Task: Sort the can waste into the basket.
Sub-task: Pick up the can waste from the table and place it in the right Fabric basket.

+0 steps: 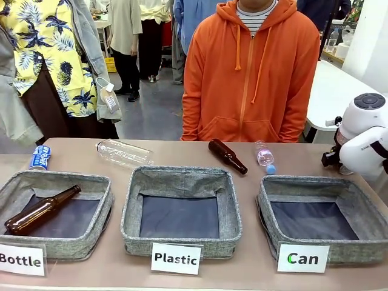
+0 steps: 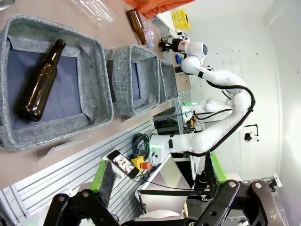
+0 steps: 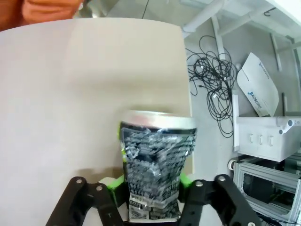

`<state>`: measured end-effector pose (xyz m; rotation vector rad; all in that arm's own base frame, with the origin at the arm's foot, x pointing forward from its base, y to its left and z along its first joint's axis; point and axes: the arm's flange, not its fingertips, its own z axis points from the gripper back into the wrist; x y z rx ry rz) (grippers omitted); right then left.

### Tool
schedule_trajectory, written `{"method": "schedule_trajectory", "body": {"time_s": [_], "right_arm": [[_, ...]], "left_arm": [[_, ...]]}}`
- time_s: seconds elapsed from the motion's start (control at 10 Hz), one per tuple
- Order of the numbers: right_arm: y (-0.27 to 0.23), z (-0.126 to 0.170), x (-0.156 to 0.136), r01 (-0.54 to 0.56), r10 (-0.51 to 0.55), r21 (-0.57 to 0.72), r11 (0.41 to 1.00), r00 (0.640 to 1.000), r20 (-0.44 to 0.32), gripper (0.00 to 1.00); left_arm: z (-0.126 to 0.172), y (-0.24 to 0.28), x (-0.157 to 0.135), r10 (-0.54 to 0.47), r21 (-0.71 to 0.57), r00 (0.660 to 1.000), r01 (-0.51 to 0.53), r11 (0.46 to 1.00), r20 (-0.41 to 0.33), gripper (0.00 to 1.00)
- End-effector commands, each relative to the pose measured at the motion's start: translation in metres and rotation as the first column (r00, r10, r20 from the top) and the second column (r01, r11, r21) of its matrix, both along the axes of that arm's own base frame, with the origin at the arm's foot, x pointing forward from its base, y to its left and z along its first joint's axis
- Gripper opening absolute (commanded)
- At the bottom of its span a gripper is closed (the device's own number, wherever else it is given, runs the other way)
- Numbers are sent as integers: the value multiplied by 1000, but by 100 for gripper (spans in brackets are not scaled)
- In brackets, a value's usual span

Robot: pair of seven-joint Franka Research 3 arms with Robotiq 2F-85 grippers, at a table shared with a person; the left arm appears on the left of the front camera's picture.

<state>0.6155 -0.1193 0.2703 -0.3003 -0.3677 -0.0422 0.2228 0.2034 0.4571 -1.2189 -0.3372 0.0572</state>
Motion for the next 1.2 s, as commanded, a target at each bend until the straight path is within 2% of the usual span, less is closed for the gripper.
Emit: {"method": "schedule_trajectory", "body": {"time_s": [0.0,0.2,0.4,0.6,0.8,0.9,1.0,1.1], "right_arm": [[4,5,-11,-24,24,3,1000,1000,-9,0],[6,52,-44,-53,54,-33,998,998,41,0],[5,124,-91,-124,135,-89,988,982,132,0],[11,178,-135,-186,201,-112,976,968,152,0],[27,213,-181,-337,344,-69,939,926,156,0],[35,220,-197,-438,436,-14,899,890,132,0],[44,224,-211,-572,568,40,820,820,75,0],[53,224,-224,-694,694,66,717,720,28,0]], "left_arm": [[2,0,-1,-5,-10,1000,5,1000,-9,100],[2,0,-1,-5,-10,1000,5,1000,-9,100],[2,0,-1,-5,-10,1000,5,1000,-9,100],[2,0,-1,-5,-10,1000,5,1000,-9,100],[2,0,-1,-5,-10,1000,5,1000,-9,100],[2,0,-1,-5,-10,1000,5,1000,-9,100],[2,0,-1,-5,-10,1000,5,1000,-9,100],[2,0,-1,-5,-10,1000,5,1000,-9,100]]}}
